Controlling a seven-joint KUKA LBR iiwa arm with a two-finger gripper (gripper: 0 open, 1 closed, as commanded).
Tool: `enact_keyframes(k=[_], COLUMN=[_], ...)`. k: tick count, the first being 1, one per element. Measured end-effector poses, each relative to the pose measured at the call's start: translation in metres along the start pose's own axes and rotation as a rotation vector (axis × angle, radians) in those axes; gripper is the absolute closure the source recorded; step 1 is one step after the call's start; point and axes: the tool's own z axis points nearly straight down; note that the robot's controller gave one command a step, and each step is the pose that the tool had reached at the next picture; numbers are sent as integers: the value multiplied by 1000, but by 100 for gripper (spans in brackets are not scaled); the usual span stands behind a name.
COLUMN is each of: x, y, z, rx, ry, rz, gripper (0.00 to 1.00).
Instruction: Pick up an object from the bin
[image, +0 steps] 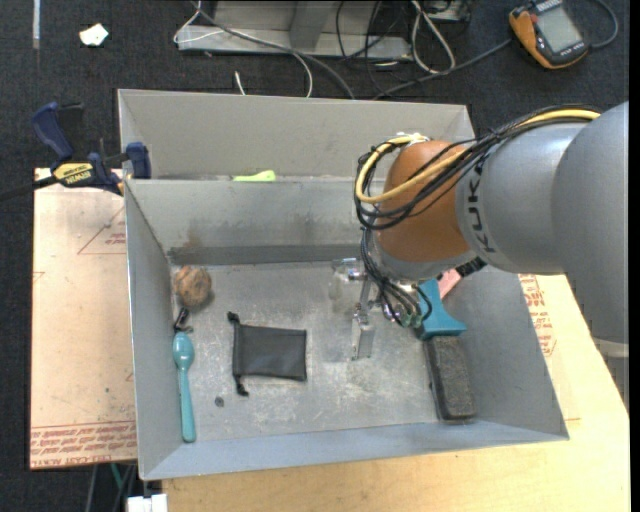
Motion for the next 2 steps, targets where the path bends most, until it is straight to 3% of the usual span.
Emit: enact_keyframes(k=[1, 2], x=[20, 24], y=[46, 79], z=[24, 27], rx=[-4, -2], ry=[-1, -2], rz=[-104, -117], gripper=[0, 0])
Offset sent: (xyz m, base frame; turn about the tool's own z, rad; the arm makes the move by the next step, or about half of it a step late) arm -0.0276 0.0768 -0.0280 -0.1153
